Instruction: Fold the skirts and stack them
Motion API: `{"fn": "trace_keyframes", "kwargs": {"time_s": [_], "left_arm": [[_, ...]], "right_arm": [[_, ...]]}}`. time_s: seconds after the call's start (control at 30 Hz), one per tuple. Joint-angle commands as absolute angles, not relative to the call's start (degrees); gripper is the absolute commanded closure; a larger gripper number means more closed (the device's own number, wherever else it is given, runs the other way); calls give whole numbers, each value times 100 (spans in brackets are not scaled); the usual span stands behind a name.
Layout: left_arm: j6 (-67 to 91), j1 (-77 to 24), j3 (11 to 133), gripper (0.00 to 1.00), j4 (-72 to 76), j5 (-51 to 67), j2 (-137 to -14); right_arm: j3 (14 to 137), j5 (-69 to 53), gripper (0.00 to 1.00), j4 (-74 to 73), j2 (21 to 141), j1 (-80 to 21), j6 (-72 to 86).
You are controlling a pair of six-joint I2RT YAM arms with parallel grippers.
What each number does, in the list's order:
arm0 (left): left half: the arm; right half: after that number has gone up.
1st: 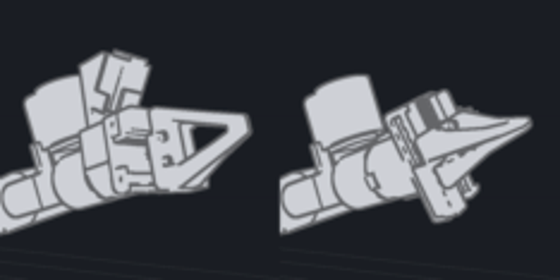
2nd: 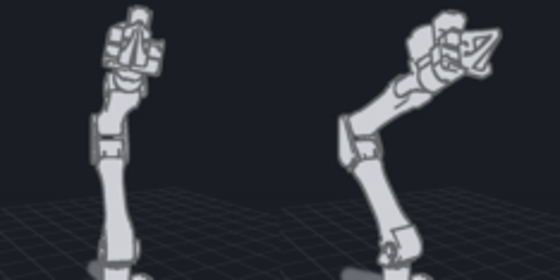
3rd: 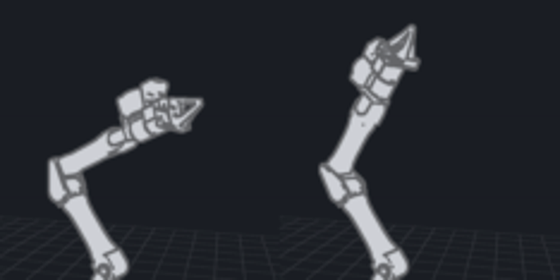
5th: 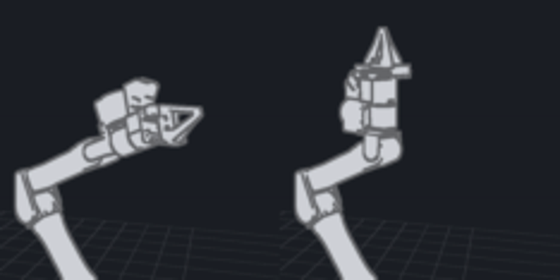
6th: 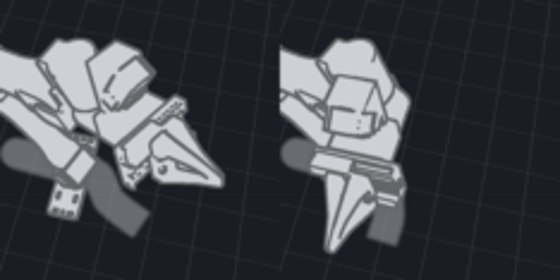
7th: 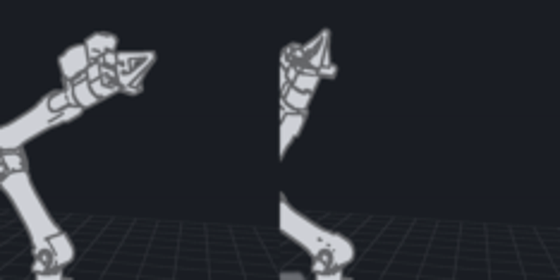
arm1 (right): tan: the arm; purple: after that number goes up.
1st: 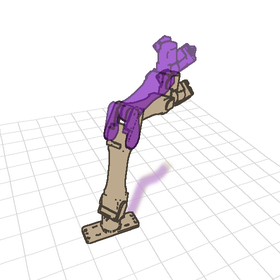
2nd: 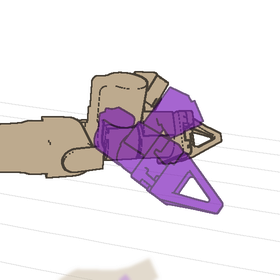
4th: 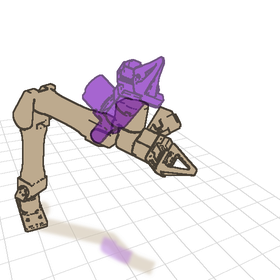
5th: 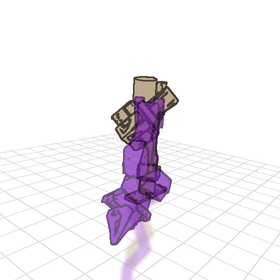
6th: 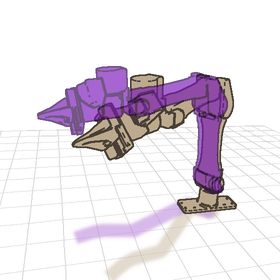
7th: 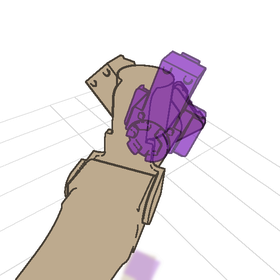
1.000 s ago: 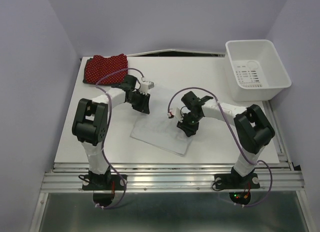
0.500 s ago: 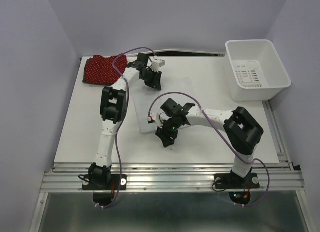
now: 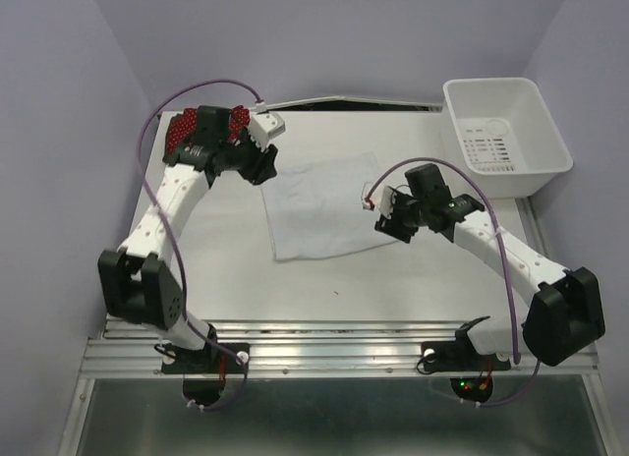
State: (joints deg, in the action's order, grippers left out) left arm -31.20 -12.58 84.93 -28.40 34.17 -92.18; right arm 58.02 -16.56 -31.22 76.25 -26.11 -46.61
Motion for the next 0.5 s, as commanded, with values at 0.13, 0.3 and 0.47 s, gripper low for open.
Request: {"fn": "trace_keyframes", "kwargs": {"time_s": [0.13,0.3,0.47], "left_arm": [[-4772,-1433,5636,46,-2295,3235,-7288],[-4957,-1468,5019,46,-2206,3085,-6768],[-5456,-1555,4809,46,-2487,3129,-6750]], "right_arm": [[4651,-1275,41,-2429,7541,-2540,-6968],[4193,-1187,41,-1750,7953,-2540,-7198],[4201,-1178,41,-1390,8323,-2488,-7330]]}}
